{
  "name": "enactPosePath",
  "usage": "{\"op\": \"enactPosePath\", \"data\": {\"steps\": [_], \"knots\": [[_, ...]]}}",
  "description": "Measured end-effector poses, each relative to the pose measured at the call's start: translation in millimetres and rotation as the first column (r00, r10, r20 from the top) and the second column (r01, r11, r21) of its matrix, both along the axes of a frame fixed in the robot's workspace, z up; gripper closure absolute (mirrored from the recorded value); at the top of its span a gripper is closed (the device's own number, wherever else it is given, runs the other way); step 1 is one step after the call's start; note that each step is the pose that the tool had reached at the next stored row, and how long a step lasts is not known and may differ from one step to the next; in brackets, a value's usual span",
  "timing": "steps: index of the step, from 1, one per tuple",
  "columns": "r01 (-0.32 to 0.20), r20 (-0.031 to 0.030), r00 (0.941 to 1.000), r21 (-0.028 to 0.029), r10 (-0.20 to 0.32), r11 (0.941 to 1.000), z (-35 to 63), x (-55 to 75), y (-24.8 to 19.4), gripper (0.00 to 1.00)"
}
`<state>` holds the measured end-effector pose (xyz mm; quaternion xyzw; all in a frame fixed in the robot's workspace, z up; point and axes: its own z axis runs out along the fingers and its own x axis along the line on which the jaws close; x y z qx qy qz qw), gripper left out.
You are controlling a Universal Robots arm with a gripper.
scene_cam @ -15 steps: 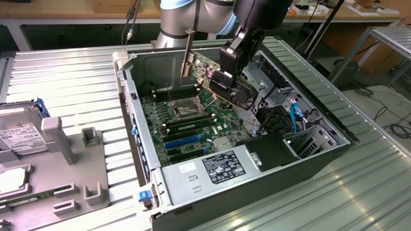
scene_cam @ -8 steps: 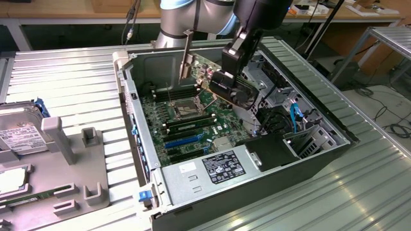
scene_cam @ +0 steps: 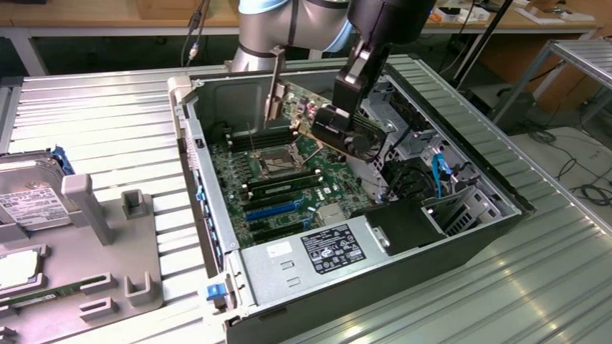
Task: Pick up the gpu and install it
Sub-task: 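Insert the gpu into the slot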
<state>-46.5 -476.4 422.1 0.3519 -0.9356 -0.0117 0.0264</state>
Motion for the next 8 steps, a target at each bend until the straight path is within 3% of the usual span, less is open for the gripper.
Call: {"op": "enactPosePath", "data": {"steps": [8], "knots": [[-0.055, 0.0, 0.9985, 0.0, 0.055, 0.9985, 0.0, 0.1, 0.0, 0.73]]}}
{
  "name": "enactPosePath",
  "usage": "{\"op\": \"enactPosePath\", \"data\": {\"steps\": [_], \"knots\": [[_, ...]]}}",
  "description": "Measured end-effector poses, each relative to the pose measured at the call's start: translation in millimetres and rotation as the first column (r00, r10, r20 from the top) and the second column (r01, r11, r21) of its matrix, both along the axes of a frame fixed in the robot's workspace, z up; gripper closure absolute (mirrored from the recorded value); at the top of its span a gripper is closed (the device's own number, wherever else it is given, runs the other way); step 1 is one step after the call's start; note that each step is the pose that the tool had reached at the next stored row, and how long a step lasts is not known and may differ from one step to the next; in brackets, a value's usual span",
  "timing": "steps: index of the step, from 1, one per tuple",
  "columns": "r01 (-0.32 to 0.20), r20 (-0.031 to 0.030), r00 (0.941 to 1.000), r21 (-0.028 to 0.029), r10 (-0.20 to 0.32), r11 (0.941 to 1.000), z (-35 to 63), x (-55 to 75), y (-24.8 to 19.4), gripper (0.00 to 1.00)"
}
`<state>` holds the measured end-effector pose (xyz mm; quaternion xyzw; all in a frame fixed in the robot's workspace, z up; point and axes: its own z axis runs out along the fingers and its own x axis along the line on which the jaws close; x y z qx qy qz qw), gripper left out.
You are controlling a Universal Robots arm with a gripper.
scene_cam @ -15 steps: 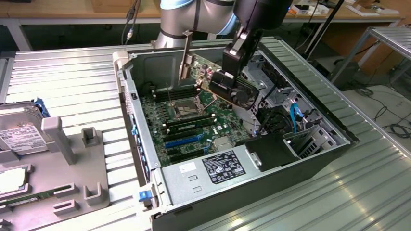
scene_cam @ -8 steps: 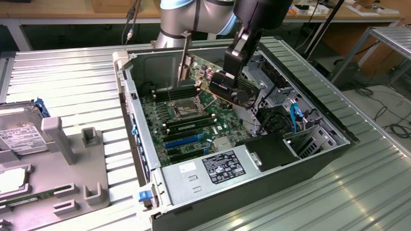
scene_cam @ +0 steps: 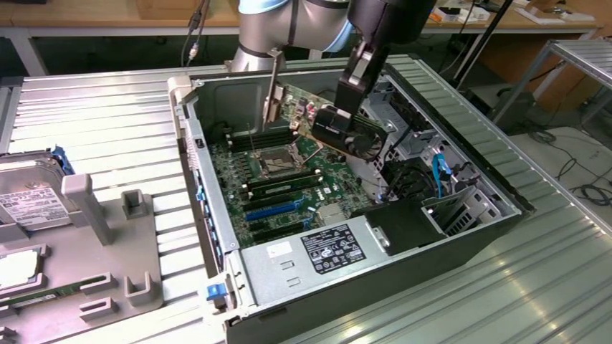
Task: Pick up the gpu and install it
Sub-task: 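Insert the gpu into the slot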
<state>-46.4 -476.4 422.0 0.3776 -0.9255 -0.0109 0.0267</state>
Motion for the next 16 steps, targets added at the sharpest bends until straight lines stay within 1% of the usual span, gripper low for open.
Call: {"op": "enactPosePath", "data": {"steps": [8, 16], "knots": [[-0.047, 0.0, 0.9989, 0.0, 0.047, 0.9989, 0.0, 0.0, 0.0, 0.73], [-0.099, 0.0, 0.9951, 0.0, 0.099, 0.9951, 0.0, 0.1, 0.0, 0.73]]}}
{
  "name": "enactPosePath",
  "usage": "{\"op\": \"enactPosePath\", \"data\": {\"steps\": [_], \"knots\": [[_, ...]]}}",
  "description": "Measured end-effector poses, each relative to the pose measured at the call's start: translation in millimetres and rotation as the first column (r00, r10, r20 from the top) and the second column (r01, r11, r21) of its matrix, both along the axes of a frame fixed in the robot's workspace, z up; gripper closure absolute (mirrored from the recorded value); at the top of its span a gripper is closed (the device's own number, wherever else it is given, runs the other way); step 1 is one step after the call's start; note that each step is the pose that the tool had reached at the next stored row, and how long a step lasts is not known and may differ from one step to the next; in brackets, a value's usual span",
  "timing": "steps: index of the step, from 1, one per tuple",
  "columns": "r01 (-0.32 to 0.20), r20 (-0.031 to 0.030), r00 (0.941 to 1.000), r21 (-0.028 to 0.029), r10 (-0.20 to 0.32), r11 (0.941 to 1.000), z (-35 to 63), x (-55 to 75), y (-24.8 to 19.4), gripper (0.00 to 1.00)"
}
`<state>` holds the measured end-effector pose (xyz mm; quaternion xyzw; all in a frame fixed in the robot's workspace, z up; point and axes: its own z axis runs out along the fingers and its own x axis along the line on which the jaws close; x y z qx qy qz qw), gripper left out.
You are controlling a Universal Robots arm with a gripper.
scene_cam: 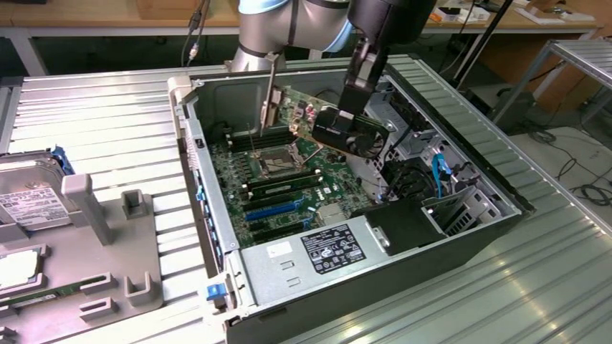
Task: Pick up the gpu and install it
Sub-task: 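Insert the gpu into the slot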
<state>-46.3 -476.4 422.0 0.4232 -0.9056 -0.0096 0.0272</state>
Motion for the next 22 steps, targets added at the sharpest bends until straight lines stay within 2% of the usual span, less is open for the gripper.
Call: {"op": "enactPosePath", "data": {"steps": [14, 18, 22], "knots": [[-0.096, 0.0, 0.9954, 0.0, 0.096, 0.9954, 0.0, 0.1, 0.0, 0.73], [-0.13, 0.0, 0.9915, 0.0, 0.13, 0.9915, 0.0, 0.2, 0.0, 0.73], [-0.173, 0.0, 0.985, 0.0, 0.173, 0.985, 0.0, 0.3, 0.0, 0.73]]}}
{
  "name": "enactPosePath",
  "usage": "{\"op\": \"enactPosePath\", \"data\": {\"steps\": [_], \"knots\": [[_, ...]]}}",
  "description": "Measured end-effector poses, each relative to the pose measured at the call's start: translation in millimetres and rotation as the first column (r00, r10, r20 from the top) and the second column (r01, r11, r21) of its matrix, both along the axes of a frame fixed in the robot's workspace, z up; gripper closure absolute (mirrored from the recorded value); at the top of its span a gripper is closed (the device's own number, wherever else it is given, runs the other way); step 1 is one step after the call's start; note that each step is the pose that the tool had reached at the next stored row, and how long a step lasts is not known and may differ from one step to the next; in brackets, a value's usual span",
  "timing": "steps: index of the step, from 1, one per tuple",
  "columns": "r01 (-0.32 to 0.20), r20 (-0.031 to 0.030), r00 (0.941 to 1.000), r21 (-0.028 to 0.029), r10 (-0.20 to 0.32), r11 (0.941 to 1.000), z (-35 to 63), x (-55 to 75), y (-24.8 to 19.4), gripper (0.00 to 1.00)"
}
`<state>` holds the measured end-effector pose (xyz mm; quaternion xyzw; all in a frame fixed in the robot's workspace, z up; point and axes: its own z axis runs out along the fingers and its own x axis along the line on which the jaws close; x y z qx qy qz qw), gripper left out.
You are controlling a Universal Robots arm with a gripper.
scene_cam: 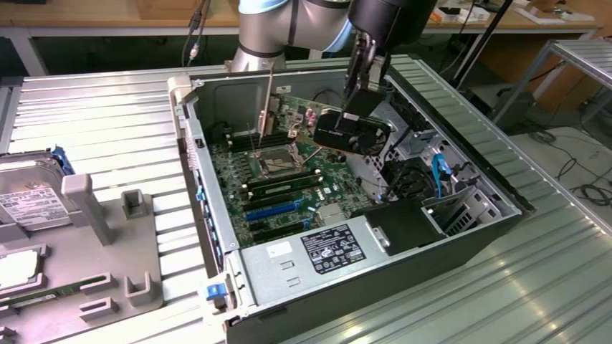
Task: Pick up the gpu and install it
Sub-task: 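Insert the gpu into the slot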
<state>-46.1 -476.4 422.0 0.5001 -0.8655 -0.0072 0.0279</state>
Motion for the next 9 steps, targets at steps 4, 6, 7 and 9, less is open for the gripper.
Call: {"op": "enactPosePath", "data": {"steps": [4, 6, 7, 9], "knots": [[-0.033, 0.0, 0.9995, 0.0, 0.033, 0.9995, 0.0, 0.1, 0.0, 0.73], [-0.047, 0.0, 0.9989, 0.0, 0.047, 0.9989, 0.0, 0.2, 0.0, 0.73], [-0.059, 0.0, 0.9982, 0.0, 0.059, 0.9982, 0.0, 0.2, 0.0, 0.73], [-0.085, 0.0, 0.9964, 0.0, 0.085, 0.9964, 0.0, 0.2, 0.0, 0.73]]}}
